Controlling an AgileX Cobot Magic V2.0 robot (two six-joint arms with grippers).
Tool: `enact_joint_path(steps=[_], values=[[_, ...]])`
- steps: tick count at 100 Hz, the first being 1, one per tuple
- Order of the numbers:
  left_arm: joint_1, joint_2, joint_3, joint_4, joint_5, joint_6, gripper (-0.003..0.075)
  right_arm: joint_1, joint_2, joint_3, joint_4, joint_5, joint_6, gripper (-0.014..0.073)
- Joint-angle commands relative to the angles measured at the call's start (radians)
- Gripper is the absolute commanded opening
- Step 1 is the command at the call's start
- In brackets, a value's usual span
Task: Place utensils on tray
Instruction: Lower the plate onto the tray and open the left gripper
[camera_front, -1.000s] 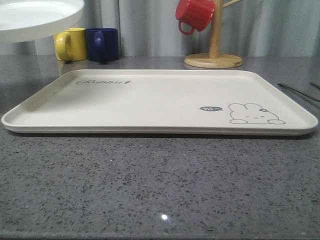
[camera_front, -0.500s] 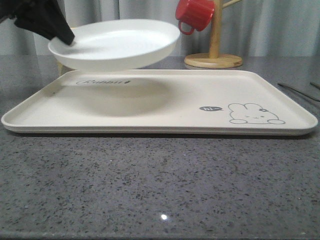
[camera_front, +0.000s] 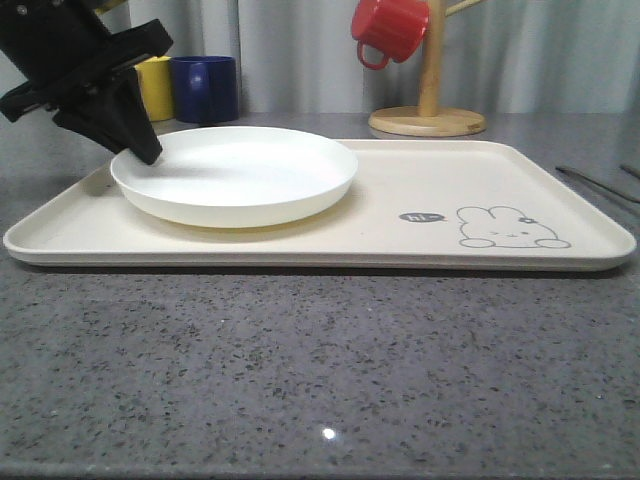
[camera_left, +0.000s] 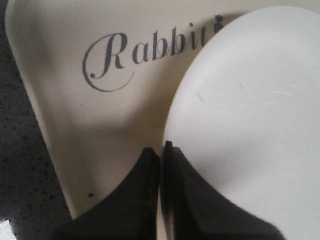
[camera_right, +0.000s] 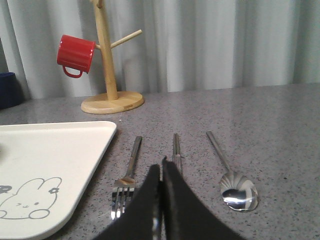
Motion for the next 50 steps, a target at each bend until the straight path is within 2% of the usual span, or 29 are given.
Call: enact_joint_path(steps=[1,28,35,50], values=[[-0.009,-0.039,-0.035,-0.029,-0.020,-0.008,-0.0018,-0.006,-0.021,-0.018,-0.009,-0.084,-0.009,-0.0068],[-0.009,-0.034,-0.035,-0.025,-0.013,-0.015,0.0004,-0.006,-0.021,-0.018,-0.009,-0.084,-0.009,-0.0068],[-0.009,-0.034,-0.039,-0.025,-0.013,-0.015,0.0072,-0.006,-0.021,-0.018,-0.009,-0.084,-0.009,-0.0068],[-0.009,-0.034,-0.041,-0.025,-0.013,-0.015,0.0322,-0.006,-0.021,-0.018,-0.009,-0.084,-0.009,-0.0068]])
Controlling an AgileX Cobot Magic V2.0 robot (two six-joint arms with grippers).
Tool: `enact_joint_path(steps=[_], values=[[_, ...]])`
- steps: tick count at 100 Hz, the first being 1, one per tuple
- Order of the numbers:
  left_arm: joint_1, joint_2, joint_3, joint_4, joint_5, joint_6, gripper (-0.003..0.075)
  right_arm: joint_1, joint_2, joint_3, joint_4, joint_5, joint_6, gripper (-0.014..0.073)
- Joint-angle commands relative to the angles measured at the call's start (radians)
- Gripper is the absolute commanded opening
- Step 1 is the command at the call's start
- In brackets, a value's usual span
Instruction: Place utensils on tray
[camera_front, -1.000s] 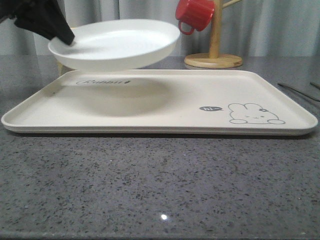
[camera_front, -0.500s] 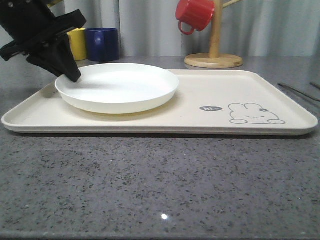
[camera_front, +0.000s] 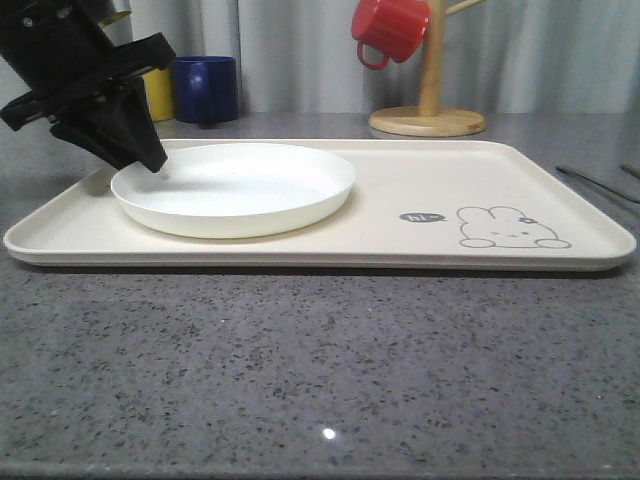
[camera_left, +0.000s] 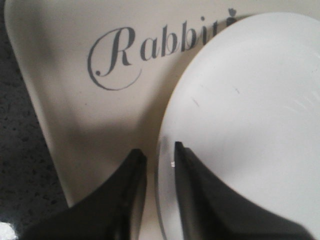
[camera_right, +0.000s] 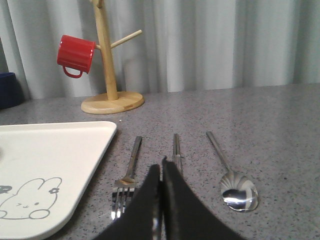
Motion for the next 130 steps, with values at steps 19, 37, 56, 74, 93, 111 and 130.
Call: enact_joint_path(steps=[19,37,56,74,93,111,130], values=[[-0.006,-0.069,-0.033,-0.037,-0.045,-0.010,0.0433,-0.006,-0.021,-0.018,-0.009,-0.084,-0.009,-0.0068],[-0.006,-0.151,-0.033,-0.037,-0.100,-0.010,0.0433,-0.006,-0.021,-0.018,-0.009,-0.084,-0.009,-0.0068],[-0.006,-0.279,-0.022,0.035,-0.147,-0.010,0.0433,-0.006,-0.021,-0.018,-0.009,-0.084,-0.009,-0.0068],[0.005,-0.428,0.069,0.089,-0.241,-0.012,0.0433,-0.006,-0.021,-0.018,-0.009,-0.084,-0.009,-0.0068],[0.047,-0.612,0.265,0.098,-0.413,-0.012,0.0433,-0.006,-0.021,-0.018,-0.009,-0.084,-0.009,-0.0068],[0.115,-0.794,0.463,0.098,-0.539,-0.012,0.0433,-0.006,-0.021,-0.018,-0.009,-0.084,-0.009,-0.0068],[0.152,-0.988,0.679,0.098,-0.681,-0.012,0.0433,-0.006,-0.021,-0.018,-0.009,-0.084,-0.009,-0.0068]])
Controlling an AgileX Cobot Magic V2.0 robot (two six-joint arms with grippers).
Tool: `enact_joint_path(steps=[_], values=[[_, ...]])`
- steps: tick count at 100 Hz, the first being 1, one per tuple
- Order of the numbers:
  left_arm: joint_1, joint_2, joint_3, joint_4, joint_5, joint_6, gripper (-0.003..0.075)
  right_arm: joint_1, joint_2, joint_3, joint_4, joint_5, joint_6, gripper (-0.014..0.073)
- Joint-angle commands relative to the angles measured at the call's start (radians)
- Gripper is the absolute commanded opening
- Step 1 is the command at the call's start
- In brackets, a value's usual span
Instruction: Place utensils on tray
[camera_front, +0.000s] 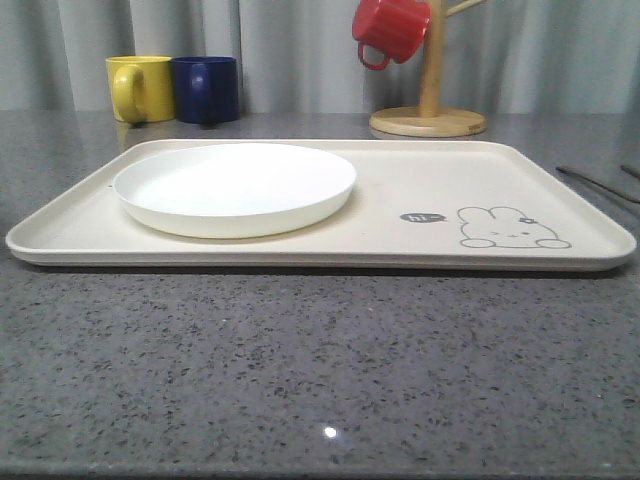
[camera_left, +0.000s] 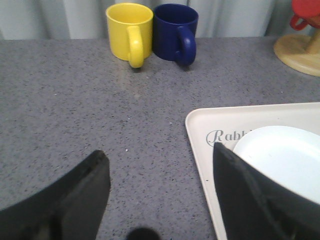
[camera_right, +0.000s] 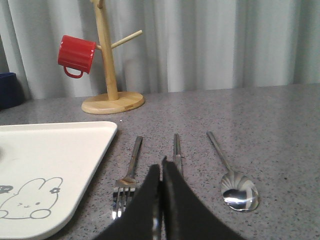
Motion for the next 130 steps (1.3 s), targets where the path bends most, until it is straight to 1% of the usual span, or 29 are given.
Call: enact_joint_path(steps=[1,15,34,44,53,70,81,95,116,123,130], values=[[0.007,-0.090,0.053,-0.014,-0.153,-0.010,0.0433,-0.006,-0.021,-0.018,-0.009,-0.084,-0.009,-0.0068],[0.007,-0.224,0.183,-0.014,-0.250,-0.010,0.0433,-0.006,-0.021,-0.018,-0.009,-0.084,-0.009,-0.0068],[0.007,-0.344,0.291,-0.014,-0.281,-0.010,0.0430,-0.006,-0.021,-0.018,-0.009,-0.084,-0.009,-0.0068],[0.007,-0.375,0.311,-0.014,-0.291,-0.010,0.0395,-0.006,-0.021,-0.018,-0.009,-0.084,-0.009,-0.0068],[0.007,-0.377,0.311,-0.014,-0.297,-0.010,0.0318,-0.006,-0.021,-0.018,-0.009,-0.084,-0.009,-0.0068],[0.007,-0.377,0.311,-0.014,-0.301,-0.010,0.0105,-0.006,-0.021,-0.018,-0.009,-0.084,-0.009,-0.0068],[0.007,-0.377,0.311,-0.014,-0.301,-0.010,-0.0014,-0.006,-0.021,-0.018,-0.009,-0.084,-0.009,-0.0068],[0.007,-0.377,0.311,-0.014,-0.301,-0.010,-0.0018,-0.006,-0.021,-0.018,-0.009,-0.086,-0.009,-0.0068],[0.007,-0.377,0.311,-0.014,-0.301,-0.010,-0.0018,-0.006,-0.021,-0.020,-0.009,-0.169,-0.009,-0.0068],[0.007,-0.377,0.311,-0.014,-0.301,-0.010,-0.0018,-0.006,-0.021,-0.043,-0.009,-0.152,-0.008,-0.0068],[0.007,-0.377,0.311,-0.014,-0.301,-0.010,-0.0018,-0.006,-0.015,-0.091,-0.009,-0.099,-0.008,-0.0068]])
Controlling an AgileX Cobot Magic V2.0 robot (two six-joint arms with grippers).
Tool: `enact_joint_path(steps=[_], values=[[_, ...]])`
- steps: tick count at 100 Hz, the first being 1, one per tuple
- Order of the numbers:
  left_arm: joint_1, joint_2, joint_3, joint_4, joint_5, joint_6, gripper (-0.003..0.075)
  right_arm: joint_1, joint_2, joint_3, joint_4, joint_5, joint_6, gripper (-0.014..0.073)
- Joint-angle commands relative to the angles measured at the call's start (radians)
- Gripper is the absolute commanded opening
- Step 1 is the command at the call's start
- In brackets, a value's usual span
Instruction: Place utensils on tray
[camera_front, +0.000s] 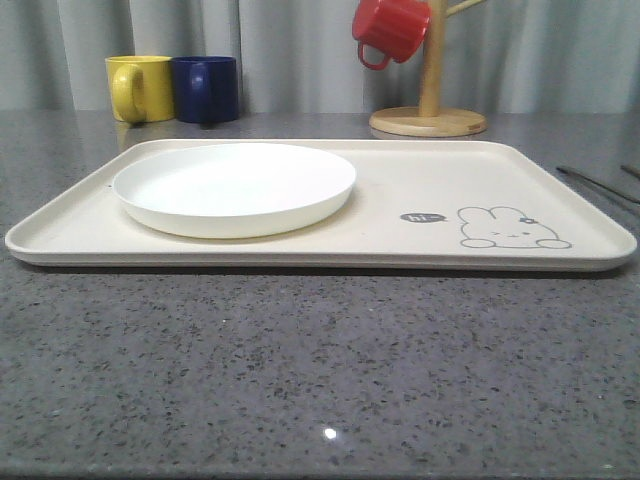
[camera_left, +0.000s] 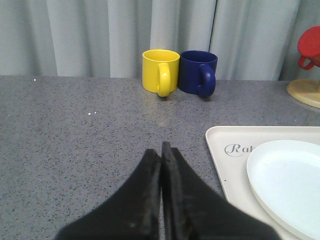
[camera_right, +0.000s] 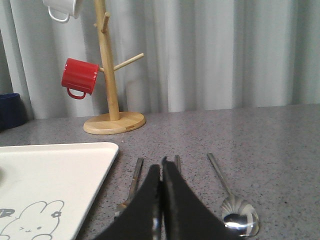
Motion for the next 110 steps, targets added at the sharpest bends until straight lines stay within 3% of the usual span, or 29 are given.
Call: enact_joint_path(steps=[1,21,50,84,93,110], values=[[0.002,-0.001,-0.029,-0.011,-0.083,-0.010,-0.0018,-0.006,-0.013,-0.091,-0.009,-0.026,-0.008,-0.0068],[0.002,-0.001,-0.029,-0.011,-0.083,-0.010,-0.0018,-0.006,0.100,-0.314,-0.009,0.225,-0.008,-0.0068],[0.002,-0.001,-0.029,-0.011,-0.083,-0.010,-0.0018,-0.006,0.442,-0.646,-0.007,0.618,-0.008,-0.0068],[0.002,-0.001,-0.029,-0.011,-0.083,-0.010,-0.0018,-0.006,0.690,-0.712,0.033,0.655,-0.008,-0.0058],[0.002,-0.001,-0.029,-0.011,-0.083,-0.010,-0.0018,-0.006,0.714,-0.712,0.035,0.670,-0.008,0.0017],[0.002,-0.001,-0.029,-0.011,-0.083,-0.010,-0.0018,-0.006,0.721,-0.712,0.035,0.689,-0.008,0.0312]])
